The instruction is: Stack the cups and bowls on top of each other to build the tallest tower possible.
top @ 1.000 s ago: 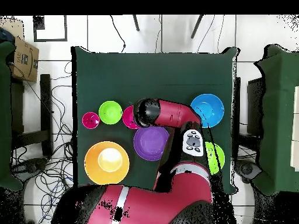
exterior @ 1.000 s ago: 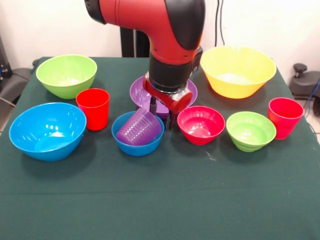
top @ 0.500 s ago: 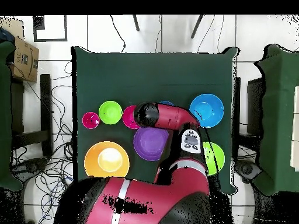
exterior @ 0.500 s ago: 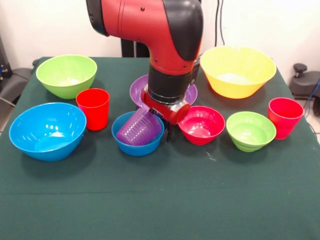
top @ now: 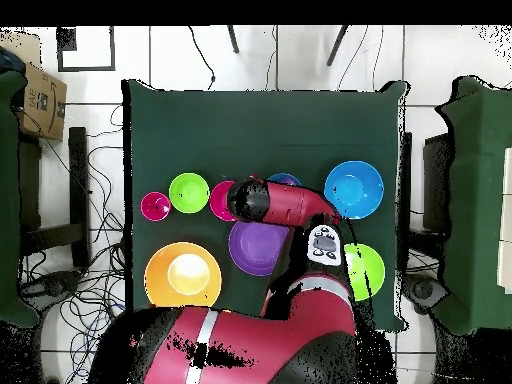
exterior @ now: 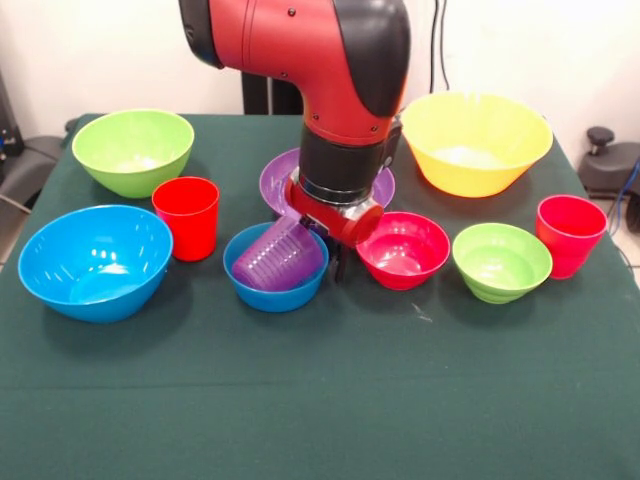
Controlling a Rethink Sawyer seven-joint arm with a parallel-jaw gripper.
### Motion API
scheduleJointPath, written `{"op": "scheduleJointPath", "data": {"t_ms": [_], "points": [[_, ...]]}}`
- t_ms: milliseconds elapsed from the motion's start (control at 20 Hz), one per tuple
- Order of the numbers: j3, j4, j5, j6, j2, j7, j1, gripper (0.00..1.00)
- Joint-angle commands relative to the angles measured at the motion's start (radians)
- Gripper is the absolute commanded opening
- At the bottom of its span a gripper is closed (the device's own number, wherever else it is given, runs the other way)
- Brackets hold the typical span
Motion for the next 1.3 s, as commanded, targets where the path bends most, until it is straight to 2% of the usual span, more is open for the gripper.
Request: {"op": "scheduleJointPath", "data": {"t_ms": [50,300,600,800,1300], "points": [[0.111,0.097,0.003,-0.099,-0.014,0.089,-0.020,1.00],[0.135,0.139,0.017,-0.046,-0.091,0.061,-0.061,1.00],[0.146,0.148,0.032,0.003,-0.139,0.054,-0.084,1.00],[0.129,0.134,0.042,0.019,-0.148,0.074,-0.068,1.00],[0.106,0.138,0.059,-0.048,-0.128,0.123,-0.034,1.00]]}}
